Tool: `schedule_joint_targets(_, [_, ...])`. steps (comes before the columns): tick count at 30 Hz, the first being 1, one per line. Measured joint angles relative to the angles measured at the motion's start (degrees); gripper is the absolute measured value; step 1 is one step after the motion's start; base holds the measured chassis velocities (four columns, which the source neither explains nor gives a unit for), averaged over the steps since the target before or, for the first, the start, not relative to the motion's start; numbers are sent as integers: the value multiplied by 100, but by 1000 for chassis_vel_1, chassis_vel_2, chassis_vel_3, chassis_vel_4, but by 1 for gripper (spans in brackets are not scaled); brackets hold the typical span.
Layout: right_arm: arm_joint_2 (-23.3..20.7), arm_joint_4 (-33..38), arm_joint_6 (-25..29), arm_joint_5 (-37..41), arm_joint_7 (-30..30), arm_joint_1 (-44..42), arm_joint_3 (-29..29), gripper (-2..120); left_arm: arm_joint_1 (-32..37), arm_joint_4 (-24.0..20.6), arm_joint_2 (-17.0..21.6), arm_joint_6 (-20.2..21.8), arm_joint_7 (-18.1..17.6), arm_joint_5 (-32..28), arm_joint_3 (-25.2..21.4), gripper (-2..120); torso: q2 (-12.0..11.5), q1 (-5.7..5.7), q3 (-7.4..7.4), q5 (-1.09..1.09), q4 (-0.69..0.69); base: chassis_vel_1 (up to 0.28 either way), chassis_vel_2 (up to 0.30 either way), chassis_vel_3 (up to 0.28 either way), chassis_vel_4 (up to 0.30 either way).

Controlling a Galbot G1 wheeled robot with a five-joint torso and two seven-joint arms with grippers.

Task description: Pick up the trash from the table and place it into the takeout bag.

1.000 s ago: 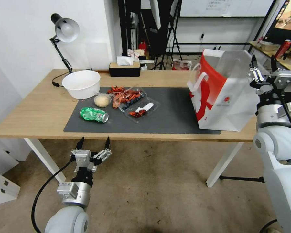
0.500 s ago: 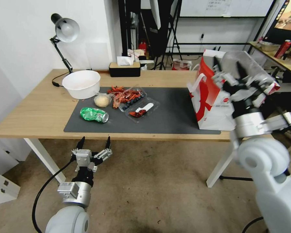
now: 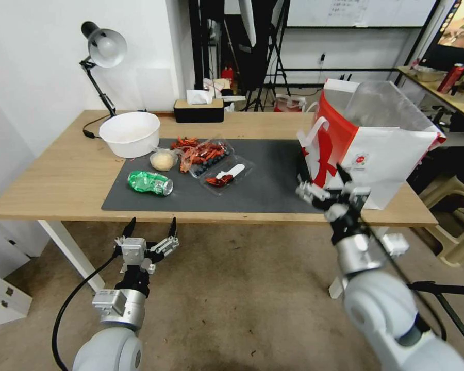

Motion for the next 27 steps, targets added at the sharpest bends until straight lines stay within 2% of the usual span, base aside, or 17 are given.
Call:
schedule_joint_targets(10, [219, -420, 527, -459, 98, -714, -43, 100, -34, 28, 14, -2, -1, -10, 6, 100, 1, -1, 0, 0, -1, 0, 0, 0, 0])
schedule_joint_targets(22, [303, -457, 559, -521, 116, -737, -16, 100, -121, 71, 68, -2, -18, -69, 3, 100, 1, -1, 0, 1, 0, 0, 0, 0, 0])
schedule_joint_targets(27, [312, -462, 561, -536, 119, -732, 18, 100, -316, 174, 125, -34, -154, -168, 73, 100, 1, -1, 0, 0, 0, 0, 0, 0, 0])
